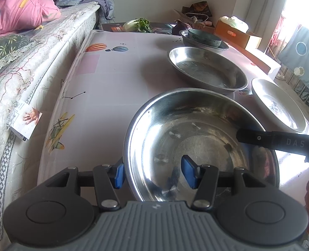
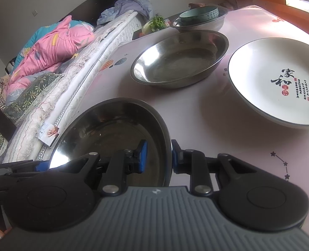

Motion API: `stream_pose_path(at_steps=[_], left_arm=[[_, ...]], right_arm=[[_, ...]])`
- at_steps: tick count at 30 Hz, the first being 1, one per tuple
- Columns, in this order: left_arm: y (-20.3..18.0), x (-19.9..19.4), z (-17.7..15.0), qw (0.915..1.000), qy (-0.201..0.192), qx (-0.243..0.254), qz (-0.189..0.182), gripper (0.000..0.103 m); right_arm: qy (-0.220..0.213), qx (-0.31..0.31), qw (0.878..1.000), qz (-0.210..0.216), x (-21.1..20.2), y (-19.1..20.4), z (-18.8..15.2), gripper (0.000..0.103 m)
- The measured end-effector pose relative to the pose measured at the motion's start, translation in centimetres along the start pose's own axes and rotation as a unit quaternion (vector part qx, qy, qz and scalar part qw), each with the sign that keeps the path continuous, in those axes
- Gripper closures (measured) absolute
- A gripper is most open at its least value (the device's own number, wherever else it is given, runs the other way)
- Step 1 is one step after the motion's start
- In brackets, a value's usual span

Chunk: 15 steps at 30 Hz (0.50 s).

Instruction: Organize plates and bowls

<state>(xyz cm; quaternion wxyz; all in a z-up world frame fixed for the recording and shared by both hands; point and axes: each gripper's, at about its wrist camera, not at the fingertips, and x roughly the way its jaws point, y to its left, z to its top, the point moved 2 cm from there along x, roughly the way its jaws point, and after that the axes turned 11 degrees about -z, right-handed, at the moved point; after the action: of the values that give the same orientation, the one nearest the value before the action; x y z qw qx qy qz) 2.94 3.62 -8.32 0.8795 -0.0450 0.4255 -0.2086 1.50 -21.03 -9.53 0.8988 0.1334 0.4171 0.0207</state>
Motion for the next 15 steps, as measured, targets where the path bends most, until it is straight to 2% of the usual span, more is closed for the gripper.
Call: stream_pose_path(at_steps=[15], left_arm=[[0.42,-0.08,-0.05,1.0000,-0.001,-0.007,0.005,0.048]], right_arm=[[0.005,-0.003,1.000,0.007,0.56,0.39,0.16,0.078]])
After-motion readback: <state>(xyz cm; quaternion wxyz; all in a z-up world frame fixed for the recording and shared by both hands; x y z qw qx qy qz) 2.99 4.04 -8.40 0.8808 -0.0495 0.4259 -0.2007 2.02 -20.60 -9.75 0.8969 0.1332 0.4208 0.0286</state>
